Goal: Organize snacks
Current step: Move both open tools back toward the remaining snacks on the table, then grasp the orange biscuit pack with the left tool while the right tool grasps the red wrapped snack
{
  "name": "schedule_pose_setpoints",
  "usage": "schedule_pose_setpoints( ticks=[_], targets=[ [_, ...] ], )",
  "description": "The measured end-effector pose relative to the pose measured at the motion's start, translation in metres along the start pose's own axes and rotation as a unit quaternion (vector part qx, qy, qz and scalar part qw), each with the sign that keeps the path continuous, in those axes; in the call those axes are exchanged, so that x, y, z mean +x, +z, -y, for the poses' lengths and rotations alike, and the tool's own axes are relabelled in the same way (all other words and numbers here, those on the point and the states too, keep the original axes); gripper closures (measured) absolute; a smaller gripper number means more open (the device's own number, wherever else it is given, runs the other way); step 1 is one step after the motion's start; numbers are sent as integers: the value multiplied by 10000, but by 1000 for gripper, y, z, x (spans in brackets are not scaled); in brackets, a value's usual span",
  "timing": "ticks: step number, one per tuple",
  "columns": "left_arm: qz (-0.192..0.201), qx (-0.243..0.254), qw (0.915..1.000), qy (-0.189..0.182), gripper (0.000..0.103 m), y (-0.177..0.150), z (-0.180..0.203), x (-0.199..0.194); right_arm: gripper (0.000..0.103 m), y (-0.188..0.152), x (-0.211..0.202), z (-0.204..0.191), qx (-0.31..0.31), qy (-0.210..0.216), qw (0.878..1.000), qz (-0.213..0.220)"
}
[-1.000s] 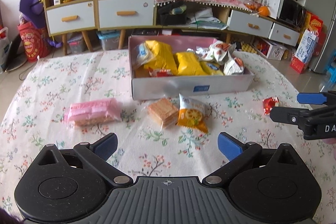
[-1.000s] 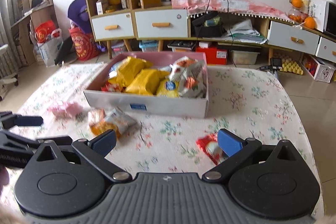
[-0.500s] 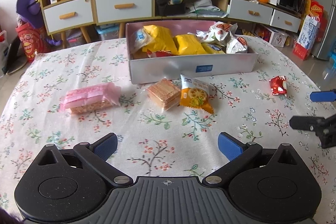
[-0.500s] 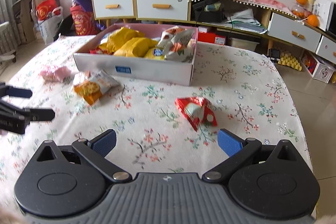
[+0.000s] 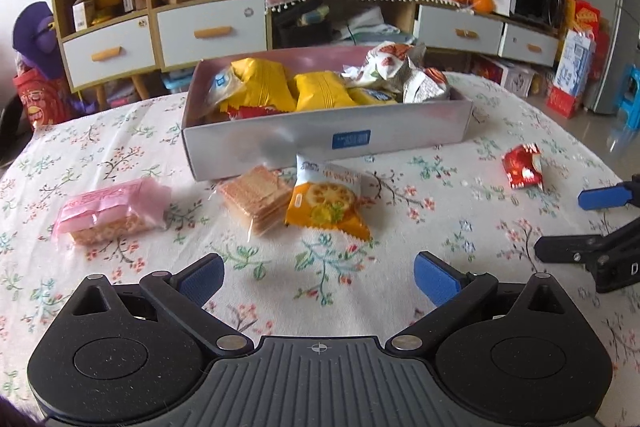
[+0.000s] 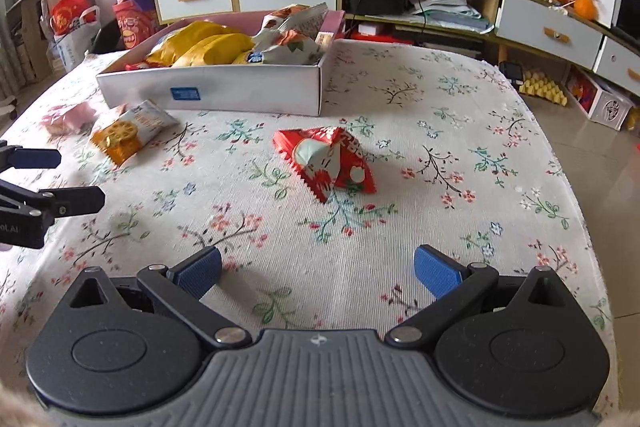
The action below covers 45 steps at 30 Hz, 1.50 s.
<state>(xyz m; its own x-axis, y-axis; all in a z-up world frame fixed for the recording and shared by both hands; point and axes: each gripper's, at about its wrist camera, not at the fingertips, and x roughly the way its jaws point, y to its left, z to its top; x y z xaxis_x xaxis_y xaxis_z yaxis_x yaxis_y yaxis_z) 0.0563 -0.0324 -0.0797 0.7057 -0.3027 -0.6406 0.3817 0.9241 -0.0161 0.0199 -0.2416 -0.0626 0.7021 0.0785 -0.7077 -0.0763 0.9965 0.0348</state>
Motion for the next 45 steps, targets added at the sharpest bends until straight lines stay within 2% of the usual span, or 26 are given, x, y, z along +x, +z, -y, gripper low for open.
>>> schedule_pose_setpoints(
  ticks=[13,15,17,20,24,31,34,39,45],
  targets=[
    [264,124,9995,-112,13,11,15,20,0,11,16,4,-55,44,9994,344],
    [279,15,9995,-126,21,14,13,23,1,13,18,4,-20,18,9993,371],
    [268,-34,9995,-133,22,17,12,26,3,15,20,5,32,-10,9992,397],
    [219,139,9995,-153,22,19,15,32,5,19,22,6,104,-39,9991,419],
    [157,101,9996,-202,21,22,11,36,9,22,24,6,138,-60,9989,448],
    [83,82,9998,-187,24,25,10,37,24,27,27,9,248,-134,9983,512],
    [75,24,9999,-144,33,25,8,35,35,29,27,8,298,-124,9981,525],
    [74,-128,9999,-61,56,27,4,33,50,32,26,3,250,-74,9983,515],
    [67,-219,9997,-54,68,29,1,31,65,34,25,-3,195,-89,9984,524]
  ],
)
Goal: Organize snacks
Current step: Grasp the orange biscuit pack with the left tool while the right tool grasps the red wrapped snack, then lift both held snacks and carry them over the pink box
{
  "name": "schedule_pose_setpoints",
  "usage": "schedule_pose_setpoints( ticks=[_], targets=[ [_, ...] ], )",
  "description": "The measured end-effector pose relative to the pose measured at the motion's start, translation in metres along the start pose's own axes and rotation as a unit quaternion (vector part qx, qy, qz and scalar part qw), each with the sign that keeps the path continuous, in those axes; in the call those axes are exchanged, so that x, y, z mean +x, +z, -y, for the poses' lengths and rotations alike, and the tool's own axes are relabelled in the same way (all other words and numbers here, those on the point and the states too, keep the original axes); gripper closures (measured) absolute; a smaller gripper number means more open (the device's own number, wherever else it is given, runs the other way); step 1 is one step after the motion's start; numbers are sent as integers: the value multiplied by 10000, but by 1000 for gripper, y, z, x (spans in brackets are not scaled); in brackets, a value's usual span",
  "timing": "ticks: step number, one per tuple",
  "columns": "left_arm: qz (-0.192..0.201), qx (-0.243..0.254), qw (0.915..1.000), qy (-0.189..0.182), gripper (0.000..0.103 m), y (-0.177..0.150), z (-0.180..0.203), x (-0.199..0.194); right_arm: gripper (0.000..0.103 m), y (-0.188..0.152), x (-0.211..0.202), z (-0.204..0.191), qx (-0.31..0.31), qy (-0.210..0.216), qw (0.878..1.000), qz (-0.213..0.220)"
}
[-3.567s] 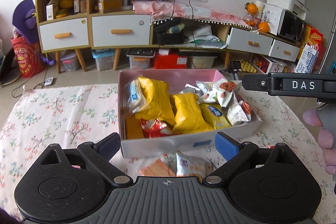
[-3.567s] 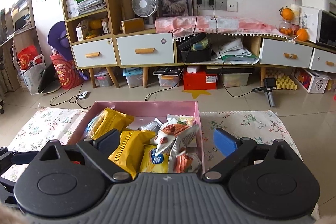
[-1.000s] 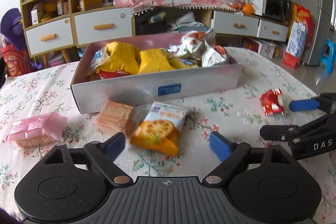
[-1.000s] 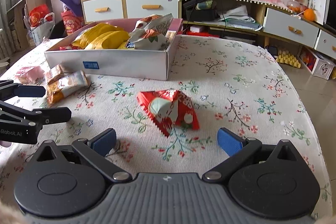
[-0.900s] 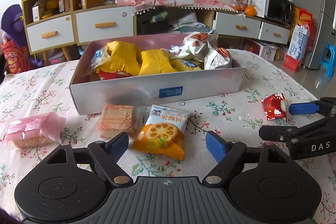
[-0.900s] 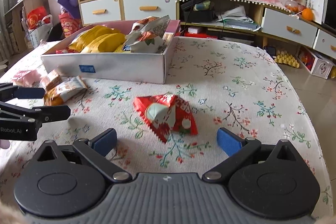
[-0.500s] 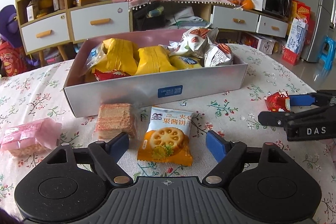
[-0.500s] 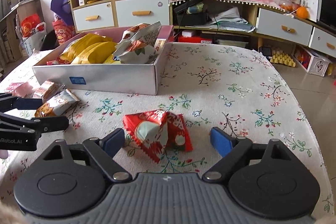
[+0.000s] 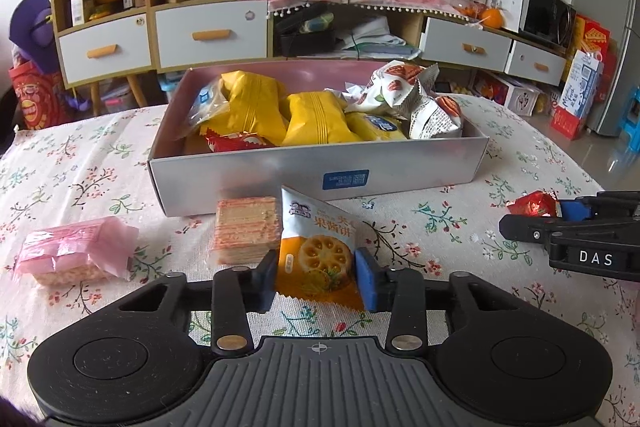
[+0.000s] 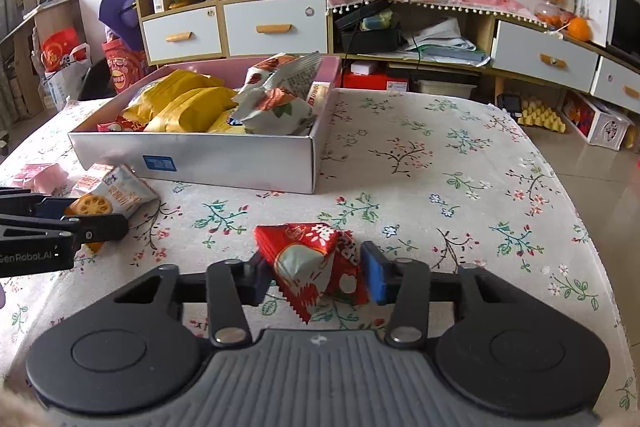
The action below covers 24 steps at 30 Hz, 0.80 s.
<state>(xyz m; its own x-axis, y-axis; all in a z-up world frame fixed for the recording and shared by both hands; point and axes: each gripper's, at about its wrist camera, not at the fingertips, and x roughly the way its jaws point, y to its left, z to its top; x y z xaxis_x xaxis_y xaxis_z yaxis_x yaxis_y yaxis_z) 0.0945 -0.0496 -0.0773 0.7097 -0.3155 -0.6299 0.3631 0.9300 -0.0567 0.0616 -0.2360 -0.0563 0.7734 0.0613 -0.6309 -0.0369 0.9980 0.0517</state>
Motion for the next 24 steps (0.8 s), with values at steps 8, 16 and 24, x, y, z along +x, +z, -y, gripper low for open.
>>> schedule_pose_setpoints(
  ticks=[8,16,24],
  targets=[
    [34,12,9999,-97,82,2,0,-5,67,3,-2,-4,36,110,9999,-1],
    [94,33,9996,-249,93,3,0,-12,67,3,-6,-8,63,165,9998,6],
    [137,68,9992,-375,95,1,-4,-19,67,6,-9,-11,128,222,9997,38]
  ],
)
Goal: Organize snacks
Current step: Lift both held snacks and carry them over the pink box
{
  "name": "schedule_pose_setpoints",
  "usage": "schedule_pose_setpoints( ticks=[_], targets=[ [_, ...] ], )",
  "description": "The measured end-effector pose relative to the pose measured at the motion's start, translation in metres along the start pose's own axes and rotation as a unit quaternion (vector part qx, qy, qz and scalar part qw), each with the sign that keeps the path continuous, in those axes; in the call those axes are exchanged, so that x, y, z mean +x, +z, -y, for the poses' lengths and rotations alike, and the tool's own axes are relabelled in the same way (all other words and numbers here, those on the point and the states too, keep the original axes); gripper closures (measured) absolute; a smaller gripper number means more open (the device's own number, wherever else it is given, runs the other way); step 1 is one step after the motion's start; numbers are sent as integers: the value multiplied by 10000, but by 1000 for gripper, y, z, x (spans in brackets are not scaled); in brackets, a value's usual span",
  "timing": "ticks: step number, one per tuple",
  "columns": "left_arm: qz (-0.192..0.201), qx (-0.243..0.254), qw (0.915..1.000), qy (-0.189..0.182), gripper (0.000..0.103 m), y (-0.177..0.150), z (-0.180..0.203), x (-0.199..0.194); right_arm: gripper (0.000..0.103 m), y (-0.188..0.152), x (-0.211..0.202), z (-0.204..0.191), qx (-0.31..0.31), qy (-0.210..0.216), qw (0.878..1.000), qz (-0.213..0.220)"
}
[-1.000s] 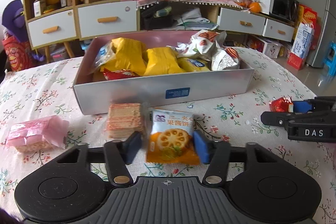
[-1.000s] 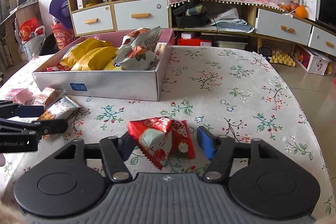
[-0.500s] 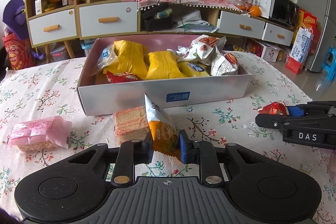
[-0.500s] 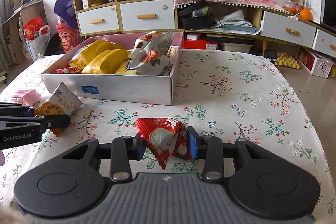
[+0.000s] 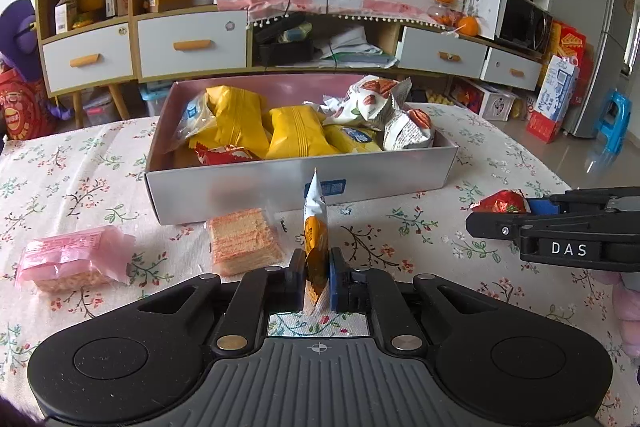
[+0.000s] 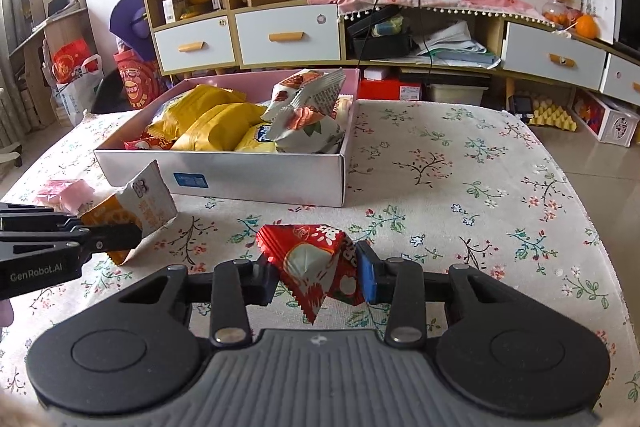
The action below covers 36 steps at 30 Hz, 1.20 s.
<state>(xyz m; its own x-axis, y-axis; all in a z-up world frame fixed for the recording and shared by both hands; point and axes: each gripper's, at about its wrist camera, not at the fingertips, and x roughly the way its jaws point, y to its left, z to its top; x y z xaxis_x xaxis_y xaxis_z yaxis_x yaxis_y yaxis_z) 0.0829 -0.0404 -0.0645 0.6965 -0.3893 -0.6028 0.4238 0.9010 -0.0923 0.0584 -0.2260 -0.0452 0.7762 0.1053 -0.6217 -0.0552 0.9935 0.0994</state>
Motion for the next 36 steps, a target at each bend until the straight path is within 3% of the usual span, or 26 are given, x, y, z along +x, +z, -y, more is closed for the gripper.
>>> schedule_pose_setpoints(
  ticks=[23,36],
  targets=[
    [444,-135,9988,-151,96,14,3,-32,67,15,-11,-18,41,276,9993,246],
    [644,-379,9971,-165,96,29,-16,-46,67,37,-14,-27,31,356,9984,440]
  ],
)
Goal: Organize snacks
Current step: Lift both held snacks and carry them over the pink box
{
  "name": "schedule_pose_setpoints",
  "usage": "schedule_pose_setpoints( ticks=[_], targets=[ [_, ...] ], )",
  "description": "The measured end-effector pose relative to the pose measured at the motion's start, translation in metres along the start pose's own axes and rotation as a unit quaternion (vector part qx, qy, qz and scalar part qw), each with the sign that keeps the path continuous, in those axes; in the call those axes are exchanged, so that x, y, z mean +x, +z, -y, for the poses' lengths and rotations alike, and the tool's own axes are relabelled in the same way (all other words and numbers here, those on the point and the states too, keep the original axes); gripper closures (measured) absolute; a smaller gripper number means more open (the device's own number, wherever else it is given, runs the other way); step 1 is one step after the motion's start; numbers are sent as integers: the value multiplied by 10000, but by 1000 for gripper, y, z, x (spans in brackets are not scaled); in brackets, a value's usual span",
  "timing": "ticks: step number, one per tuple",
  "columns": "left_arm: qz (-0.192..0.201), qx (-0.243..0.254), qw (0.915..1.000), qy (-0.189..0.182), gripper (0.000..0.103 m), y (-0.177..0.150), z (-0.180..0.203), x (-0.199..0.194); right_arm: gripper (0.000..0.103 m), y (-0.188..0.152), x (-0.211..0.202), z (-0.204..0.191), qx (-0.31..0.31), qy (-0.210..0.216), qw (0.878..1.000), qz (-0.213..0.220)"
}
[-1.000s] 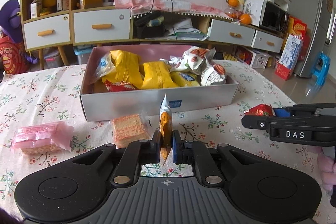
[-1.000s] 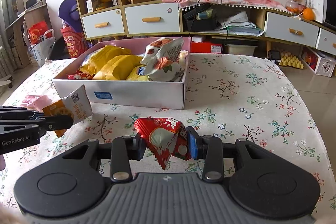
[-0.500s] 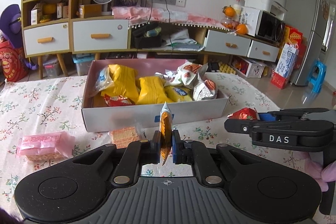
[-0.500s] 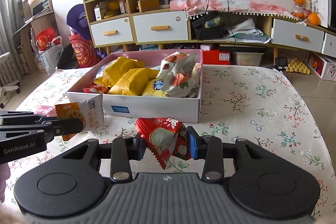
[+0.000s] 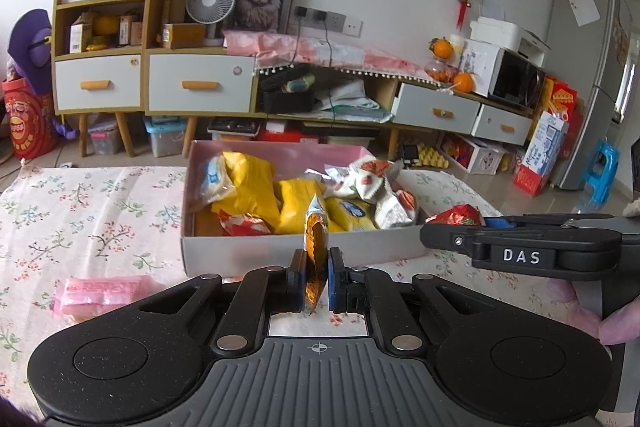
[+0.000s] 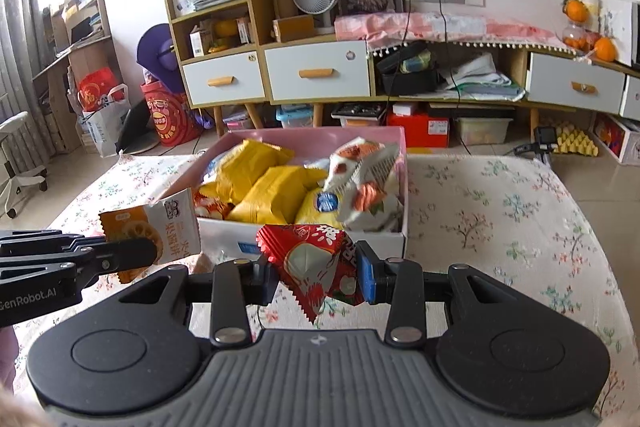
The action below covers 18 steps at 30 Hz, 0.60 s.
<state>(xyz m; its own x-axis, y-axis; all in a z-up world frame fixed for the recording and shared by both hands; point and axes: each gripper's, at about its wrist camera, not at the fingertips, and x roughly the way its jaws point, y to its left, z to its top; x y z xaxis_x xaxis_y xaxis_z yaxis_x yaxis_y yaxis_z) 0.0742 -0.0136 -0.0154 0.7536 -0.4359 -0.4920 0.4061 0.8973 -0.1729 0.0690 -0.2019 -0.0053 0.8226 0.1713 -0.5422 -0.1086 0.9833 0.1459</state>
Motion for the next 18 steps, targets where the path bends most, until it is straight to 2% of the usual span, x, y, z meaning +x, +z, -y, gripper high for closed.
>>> schedule_pose_setpoints(
  ticks=[8,12,18],
  targets=[
    [15,-352,9994,6,96,17,-25,7,67,13,9,0,334,8,9994,63],
    [-130,-463,9988,-36,96,21,-33,21,67,20,18,1,469,-7,9989,65],
    [-209,-472,9985,158,96,29,-43,42,67,28,36,-4,543,1,9985,15]
  ],
)
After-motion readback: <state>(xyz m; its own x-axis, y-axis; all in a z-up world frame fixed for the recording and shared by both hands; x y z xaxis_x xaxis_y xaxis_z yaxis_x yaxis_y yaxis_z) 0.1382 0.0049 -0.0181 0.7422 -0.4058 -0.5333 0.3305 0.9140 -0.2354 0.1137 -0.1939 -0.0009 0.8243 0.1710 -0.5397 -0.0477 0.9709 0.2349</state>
